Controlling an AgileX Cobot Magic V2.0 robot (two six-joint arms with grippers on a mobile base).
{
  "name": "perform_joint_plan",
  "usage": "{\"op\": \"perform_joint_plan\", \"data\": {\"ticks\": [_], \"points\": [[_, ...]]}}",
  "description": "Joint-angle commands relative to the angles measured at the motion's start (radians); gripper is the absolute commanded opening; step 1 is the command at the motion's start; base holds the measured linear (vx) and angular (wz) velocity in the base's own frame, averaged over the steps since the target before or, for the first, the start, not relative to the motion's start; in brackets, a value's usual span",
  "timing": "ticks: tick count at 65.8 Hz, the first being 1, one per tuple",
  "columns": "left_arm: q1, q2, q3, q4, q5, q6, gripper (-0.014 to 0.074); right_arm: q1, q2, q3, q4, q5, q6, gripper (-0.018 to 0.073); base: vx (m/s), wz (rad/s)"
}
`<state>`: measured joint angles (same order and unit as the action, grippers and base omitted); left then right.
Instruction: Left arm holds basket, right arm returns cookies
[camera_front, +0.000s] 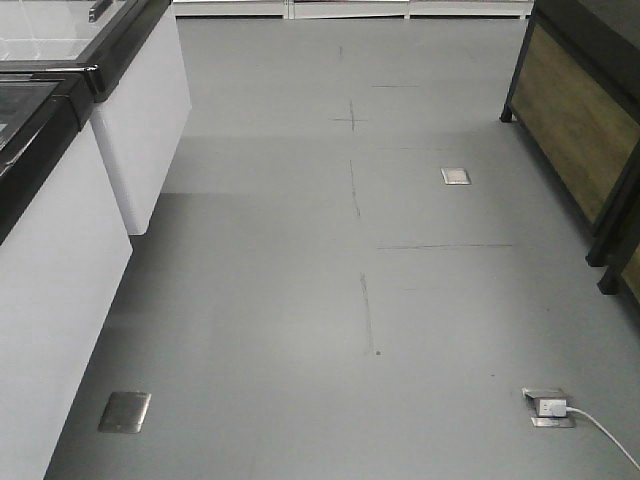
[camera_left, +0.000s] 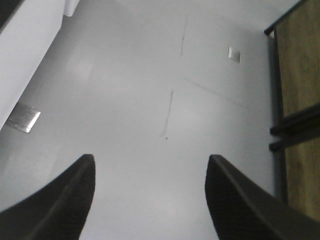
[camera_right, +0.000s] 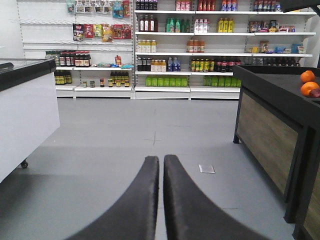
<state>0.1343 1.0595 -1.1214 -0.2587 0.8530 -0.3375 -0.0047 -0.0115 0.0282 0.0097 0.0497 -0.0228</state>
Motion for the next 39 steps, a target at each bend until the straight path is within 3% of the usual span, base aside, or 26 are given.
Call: {"op": "perform_joint_plan", "data": {"ticks": [1, 19, 32, 39], "points": [[0.129, 0.011, -0.082, -0.137, -0.015, 0.059, 0.0461, -0.005, -0.012, 0.018, -0.010, -0.081, 0.001, -0.0011, 0.00, 0.00], [0.607, 0.048, -0.178, -0.688, 0.055, 0.338, 0.0461, -0.005, -0.012, 0.018, -0.010, -0.081, 0.001, -0.0011, 0.00, 0.00], [0.760, 0.094, -0.193, -0.863, 0.017, 0.317, 0.0461, -0.005, -0.012, 0.018, -0.010, -0.081, 0.001, -0.0011, 0.00, 0.00], [0.860, 0.132, -0.229, -0.890, 0.062, 0.326, 0.0461, -0.005, -0.012, 0.018, -0.010, -0.081, 0.001, -0.0011, 0.00, 0.00]]}}
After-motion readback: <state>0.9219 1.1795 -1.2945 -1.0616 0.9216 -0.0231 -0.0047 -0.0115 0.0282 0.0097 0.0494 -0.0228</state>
